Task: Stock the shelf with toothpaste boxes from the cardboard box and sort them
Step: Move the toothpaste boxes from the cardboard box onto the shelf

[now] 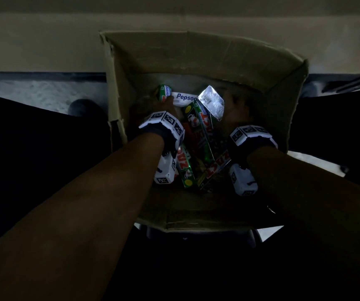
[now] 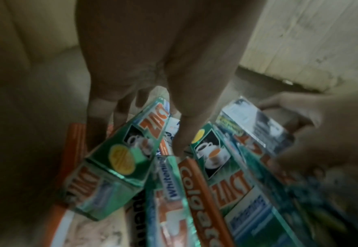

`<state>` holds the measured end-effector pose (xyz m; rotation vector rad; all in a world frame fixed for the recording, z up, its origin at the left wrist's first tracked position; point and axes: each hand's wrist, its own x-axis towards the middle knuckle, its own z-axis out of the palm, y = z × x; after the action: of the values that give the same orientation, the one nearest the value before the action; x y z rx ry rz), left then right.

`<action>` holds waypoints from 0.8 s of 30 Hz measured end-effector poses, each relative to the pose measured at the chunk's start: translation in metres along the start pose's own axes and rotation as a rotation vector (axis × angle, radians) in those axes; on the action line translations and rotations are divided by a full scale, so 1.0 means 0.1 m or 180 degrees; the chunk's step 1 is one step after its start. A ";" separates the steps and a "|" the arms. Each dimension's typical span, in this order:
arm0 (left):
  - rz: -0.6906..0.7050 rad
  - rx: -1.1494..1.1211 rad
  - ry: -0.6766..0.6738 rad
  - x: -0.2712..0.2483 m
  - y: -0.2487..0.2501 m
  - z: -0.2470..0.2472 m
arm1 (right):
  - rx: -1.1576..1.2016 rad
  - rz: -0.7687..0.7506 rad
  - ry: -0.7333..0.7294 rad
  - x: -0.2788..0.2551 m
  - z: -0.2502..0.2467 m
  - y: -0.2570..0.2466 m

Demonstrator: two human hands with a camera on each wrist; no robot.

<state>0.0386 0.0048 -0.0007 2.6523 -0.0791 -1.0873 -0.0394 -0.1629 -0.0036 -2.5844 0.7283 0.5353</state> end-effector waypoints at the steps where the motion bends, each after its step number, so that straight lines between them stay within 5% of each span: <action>1: 0.0058 0.0035 -0.0039 0.02 -0.04 0.02 | -0.0033 -0.0020 -0.0032 0.00 -0.01 -0.01; 9: 0.0265 0.0206 0.0211 -0.08 -0.13 0.01 | 0.0023 -0.0080 -0.0205 0.00 -0.02 0.02; 18: -0.0019 -0.0124 0.0173 -0.21 0.02 -0.12 | 0.0622 -0.0122 0.0054 -0.05 -0.08 0.00; 24: 0.0200 -0.0123 0.0234 -0.27 0.01 -0.17 | 0.0827 -0.0407 0.0175 -0.11 -0.17 -0.06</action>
<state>0.0310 0.0120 0.0297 2.6335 -0.1246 -0.9612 -0.0401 -0.1617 0.0176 -2.3898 0.6015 0.3086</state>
